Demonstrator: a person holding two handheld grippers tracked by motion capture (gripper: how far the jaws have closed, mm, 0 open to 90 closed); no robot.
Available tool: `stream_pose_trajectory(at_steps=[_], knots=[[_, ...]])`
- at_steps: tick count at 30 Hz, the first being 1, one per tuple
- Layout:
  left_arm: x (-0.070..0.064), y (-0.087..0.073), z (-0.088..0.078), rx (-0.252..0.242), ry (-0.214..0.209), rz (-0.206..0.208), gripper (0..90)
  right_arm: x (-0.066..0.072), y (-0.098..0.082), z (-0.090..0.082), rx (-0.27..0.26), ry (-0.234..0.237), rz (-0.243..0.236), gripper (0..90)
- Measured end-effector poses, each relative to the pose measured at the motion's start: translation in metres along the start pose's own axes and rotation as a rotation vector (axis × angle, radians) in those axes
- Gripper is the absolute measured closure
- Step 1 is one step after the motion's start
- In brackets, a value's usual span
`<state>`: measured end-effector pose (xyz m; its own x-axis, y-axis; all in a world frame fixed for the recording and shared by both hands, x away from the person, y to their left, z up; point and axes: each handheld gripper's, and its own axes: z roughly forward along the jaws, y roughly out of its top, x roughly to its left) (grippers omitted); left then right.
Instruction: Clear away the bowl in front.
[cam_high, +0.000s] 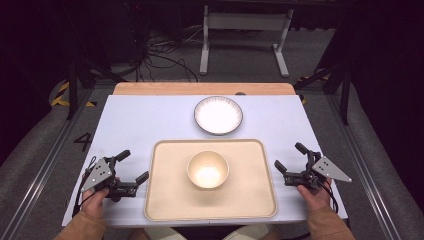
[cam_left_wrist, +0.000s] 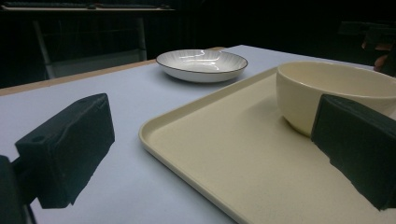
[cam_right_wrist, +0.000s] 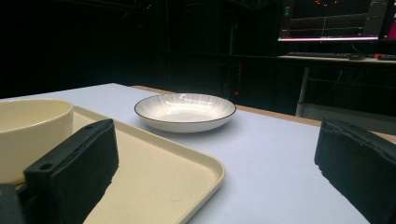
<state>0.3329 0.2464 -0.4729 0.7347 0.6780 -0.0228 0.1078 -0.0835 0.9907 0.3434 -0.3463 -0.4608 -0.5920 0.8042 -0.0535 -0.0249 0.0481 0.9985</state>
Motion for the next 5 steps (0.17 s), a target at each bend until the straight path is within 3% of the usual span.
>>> stream_pose_trajectory(at_steps=[5], knots=[[0.0003, 0.0002, 0.0002, 0.004, 0.001, -0.006, 0.8, 0.0000, 0.0000, -0.0001, -0.001, 0.000, 0.001, 0.1]])
